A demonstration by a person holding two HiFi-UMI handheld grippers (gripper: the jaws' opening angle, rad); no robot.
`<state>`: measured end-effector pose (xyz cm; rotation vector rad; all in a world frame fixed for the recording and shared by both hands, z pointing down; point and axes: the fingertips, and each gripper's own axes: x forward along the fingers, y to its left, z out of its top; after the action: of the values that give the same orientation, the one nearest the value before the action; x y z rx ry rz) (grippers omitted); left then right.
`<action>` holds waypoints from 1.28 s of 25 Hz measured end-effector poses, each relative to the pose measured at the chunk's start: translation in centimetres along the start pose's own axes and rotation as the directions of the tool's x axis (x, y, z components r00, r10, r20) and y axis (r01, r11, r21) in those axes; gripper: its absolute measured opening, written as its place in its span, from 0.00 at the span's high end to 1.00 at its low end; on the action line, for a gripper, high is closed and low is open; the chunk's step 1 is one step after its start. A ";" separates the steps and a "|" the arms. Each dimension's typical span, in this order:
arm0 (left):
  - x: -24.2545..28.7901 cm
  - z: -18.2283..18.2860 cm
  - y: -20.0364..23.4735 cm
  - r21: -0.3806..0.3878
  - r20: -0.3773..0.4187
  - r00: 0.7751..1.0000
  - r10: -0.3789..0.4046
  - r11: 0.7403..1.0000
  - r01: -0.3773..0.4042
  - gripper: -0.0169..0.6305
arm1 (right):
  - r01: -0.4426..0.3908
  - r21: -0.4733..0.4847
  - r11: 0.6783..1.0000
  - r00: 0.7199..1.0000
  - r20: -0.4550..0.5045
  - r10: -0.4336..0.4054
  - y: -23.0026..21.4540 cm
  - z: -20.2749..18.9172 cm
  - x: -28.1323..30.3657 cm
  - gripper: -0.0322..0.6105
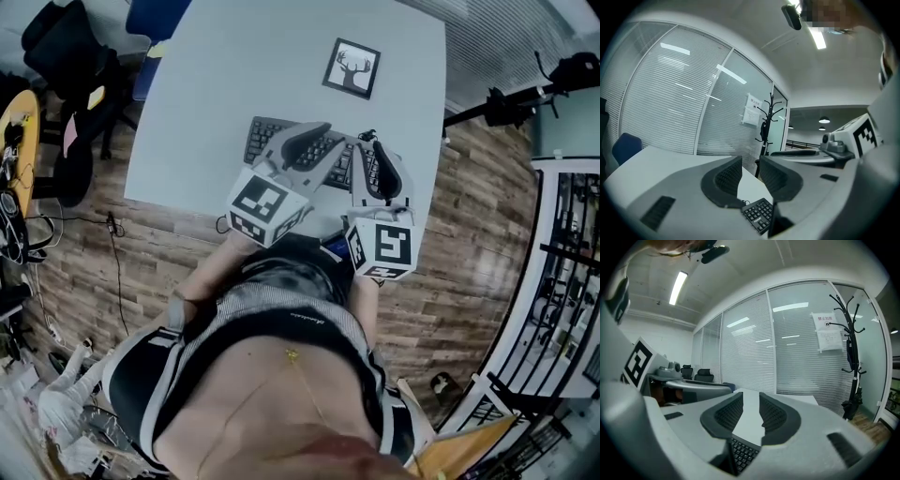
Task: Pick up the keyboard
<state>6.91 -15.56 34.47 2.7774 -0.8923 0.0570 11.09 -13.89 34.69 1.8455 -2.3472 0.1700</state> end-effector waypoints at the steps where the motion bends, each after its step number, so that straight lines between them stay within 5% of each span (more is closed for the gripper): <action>1: -0.2 0.0 0.4 -0.002 0.002 1.000 0.001 1.000 -0.001 0.83 | -0.001 -0.002 1.000 1.000 -0.004 0.001 0.3 -0.1 0.3 0.78; 18: -1.3 -1.2 4.4 0.003 -0.032 0.997 -0.074 0.997 0.075 0.83 | 0.077 0.013 0.997 0.997 -0.033 -0.076 3.0 -1.5 3.3 0.78; 32: -0.2 0.0 3.9 -0.005 -0.008 1.000 0.019 1.000 -0.019 0.83 | 0.004 -0.010 1.000 1.000 -0.017 -0.004 0.7 0.1 3.3 0.78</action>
<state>4.50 -18.52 35.25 2.7625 -0.9152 0.0690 9.68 -16.85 35.23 1.8369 -2.3284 0.1723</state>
